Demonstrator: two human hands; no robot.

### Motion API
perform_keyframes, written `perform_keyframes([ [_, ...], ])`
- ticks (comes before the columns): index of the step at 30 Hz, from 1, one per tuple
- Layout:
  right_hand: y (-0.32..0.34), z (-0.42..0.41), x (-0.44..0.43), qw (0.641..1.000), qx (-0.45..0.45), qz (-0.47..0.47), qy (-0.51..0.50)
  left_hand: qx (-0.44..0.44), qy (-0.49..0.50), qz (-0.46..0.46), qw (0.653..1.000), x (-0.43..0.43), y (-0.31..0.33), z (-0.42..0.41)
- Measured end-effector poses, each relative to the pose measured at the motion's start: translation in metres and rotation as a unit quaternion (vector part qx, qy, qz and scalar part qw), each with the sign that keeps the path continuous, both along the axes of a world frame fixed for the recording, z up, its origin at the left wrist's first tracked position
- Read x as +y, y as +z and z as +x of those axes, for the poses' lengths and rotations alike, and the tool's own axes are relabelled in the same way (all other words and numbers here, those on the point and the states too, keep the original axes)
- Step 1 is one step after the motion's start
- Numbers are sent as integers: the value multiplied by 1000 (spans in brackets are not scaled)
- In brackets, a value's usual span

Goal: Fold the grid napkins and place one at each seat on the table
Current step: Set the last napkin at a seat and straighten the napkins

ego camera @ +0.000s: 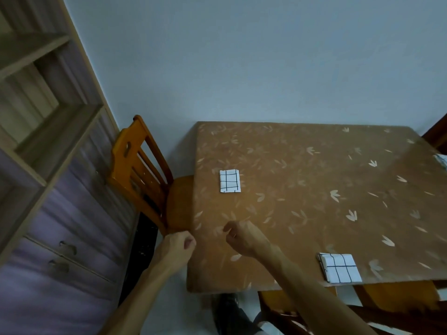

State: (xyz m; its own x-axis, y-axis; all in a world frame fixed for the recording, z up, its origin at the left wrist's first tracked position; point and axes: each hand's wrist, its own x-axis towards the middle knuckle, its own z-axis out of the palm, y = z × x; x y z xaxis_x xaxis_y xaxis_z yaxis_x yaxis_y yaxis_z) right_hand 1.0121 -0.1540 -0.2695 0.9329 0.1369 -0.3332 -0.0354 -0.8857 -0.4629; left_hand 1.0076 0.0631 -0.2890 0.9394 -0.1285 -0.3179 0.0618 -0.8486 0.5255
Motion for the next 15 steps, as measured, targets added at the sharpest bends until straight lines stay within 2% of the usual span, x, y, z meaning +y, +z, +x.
perform_keyframes([
  [6,-17,55,-20,999,0,12,-39,-11,-20,1,1000,-27,-5,63],
  [15,-48,156,-63,995,58,45,-71,29,-57,33,997,-91,-27,167],
])
